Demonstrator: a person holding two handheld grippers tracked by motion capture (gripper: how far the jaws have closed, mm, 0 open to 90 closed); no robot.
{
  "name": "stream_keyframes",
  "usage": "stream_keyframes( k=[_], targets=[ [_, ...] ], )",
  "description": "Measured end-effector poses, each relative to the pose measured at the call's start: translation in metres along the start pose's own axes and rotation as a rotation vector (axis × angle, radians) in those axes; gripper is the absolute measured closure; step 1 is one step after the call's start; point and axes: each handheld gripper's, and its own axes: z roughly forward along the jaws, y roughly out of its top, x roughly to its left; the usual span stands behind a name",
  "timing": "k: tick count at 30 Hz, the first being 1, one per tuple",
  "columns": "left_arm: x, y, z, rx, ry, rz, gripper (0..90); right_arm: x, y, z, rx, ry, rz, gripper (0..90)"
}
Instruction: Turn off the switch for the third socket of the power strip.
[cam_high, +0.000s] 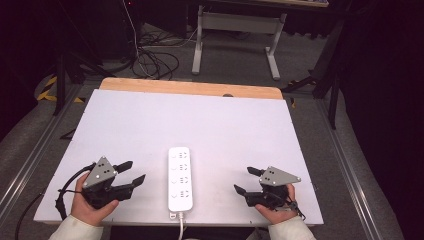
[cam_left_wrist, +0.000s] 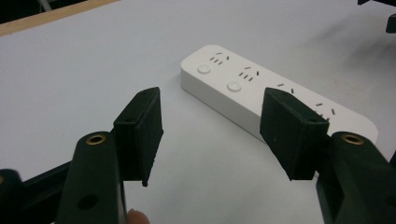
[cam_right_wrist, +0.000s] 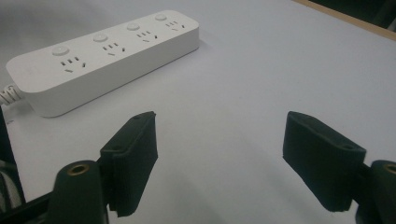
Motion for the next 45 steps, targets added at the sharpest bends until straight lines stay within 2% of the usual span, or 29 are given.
stream_keyframes(
  k=[21,37,45],
  targets=[
    [-0.017,0.027,0.031,0.016,-0.052,0.039,40.3,0.0,-0.001,0.003,0.007,0.017,-0.002,26.8],
    [-0.025,0.038,0.052,0.034,-0.077,0.053,40.8,0.001,-0.001,0.002,0.002,0.016,-0.006,26.8],
    [-0.033,0.045,0.068,0.044,-0.104,0.051,42.1,0.0,-0.001,0.002,0.0,0.013,-0.009,26.8]
  ],
)
